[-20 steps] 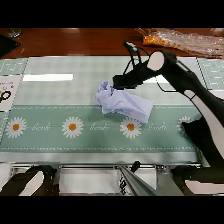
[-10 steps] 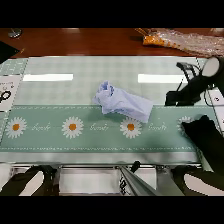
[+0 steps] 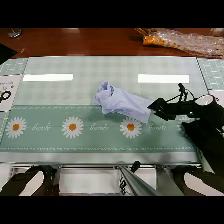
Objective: Fold the shirts.
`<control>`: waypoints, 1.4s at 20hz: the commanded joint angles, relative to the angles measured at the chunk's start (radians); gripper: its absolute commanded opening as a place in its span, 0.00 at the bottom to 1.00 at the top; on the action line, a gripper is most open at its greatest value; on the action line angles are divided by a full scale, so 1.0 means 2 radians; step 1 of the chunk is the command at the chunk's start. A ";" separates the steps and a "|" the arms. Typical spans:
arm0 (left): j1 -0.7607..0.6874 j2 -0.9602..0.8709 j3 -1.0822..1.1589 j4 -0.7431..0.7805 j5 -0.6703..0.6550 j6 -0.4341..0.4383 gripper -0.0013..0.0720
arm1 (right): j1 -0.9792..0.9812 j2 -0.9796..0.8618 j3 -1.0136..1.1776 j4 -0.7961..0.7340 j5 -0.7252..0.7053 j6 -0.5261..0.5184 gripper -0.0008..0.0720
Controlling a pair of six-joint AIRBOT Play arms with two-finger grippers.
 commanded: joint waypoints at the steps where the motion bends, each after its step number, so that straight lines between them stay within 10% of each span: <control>1: 0.001 0.000 0.000 0.002 0.000 0.000 0.04 | 0.029 -0.035 -0.015 0.067 -0.072 -0.011 0.84; 4: 0.001 0.000 0.000 0.002 0.002 0.000 0.04 | 0.064 -0.067 -0.015 0.109 -0.078 -0.037 0.79; 6: 0.001 0.000 0.000 0.002 0.002 0.000 0.04 | 0.066 -0.066 -0.009 0.126 -0.074 -0.063 0.18; 7: 0.001 0.000 0.000 0.002 0.002 0.000 0.04 | 0.056 -0.059 0.001 0.125 -0.058 -0.074 0.04; 11: 0.001 -0.008 0.000 0.002 0.008 0.000 0.04 | -0.028 0.025 0.092 0.107 0.049 -0.092 0.04; 20: 0.000 -0.086 0.000 -0.031 0.058 0.000 0.04 | -0.264 0.107 0.433 -0.095 0.331 0.102 0.04; 28: 0.000 -0.095 0.000 -0.048 0.092 0.019 0.04 | -0.454 0.112 0.458 -0.252 0.498 0.084 0.04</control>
